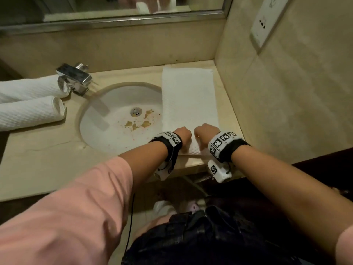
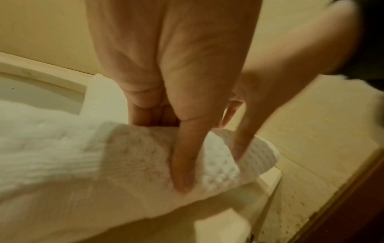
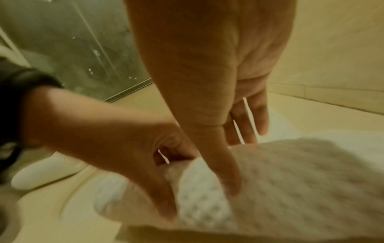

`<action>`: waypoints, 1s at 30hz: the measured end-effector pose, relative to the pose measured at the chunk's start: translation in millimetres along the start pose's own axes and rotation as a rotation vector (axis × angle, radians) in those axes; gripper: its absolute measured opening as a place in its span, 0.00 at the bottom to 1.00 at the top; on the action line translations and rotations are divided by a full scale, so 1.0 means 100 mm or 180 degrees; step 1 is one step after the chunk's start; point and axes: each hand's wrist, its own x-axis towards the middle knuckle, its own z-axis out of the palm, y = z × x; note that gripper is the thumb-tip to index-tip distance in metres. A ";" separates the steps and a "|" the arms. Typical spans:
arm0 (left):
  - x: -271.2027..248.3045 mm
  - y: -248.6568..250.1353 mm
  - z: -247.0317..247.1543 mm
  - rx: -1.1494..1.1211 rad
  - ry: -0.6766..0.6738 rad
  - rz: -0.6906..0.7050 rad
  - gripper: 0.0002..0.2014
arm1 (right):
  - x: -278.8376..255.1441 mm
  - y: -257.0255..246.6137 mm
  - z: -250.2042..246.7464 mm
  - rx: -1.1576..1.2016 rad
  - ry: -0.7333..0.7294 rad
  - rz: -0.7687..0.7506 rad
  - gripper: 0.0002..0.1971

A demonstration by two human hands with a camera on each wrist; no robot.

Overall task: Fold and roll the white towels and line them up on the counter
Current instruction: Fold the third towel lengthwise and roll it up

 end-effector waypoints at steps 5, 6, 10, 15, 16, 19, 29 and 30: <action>0.12 -0.09 -0.17 -0.0084 -0.0285 0.0034 0.16 | -0.23 -0.03 0.07 -0.0128 0.0539 -0.0199 0.16; 0.13 -0.11 -0.20 -0.0109 -0.0319 0.0019 0.18 | -0.24 -0.04 0.08 -0.0171 0.0510 -0.0226 0.21; 0.19 -0.17 -0.28 -0.0220 -0.0427 -0.0021 0.25 | -0.28 -0.12 0.15 -0.0551 0.0358 -0.0206 0.27; 0.19 -0.17 -0.30 -0.0379 -0.0464 -0.0090 0.25 | -0.21 -0.16 0.20 -0.0792 0.0465 -0.0237 0.07; 0.18 -0.17 -0.29 -0.0371 -0.0455 -0.0106 0.24 | -0.20 -0.16 0.20 -0.0769 0.0438 -0.0220 0.07; 0.13 -0.16 -0.22 -0.0274 -0.0346 -0.0081 0.19 | -0.09 -0.13 0.19 -0.0649 0.0343 -0.0200 0.08; -0.01 -0.08 0.09 0.0176 0.0489 0.0042 0.25 | 0.21 -0.04 -0.25 -0.0102 -0.0470 0.0050 0.18; -0.03 -0.06 0.09 0.0116 0.0555 0.0044 0.24 | 0.28 -0.01 -0.25 -0.0081 -0.0538 0.0065 0.17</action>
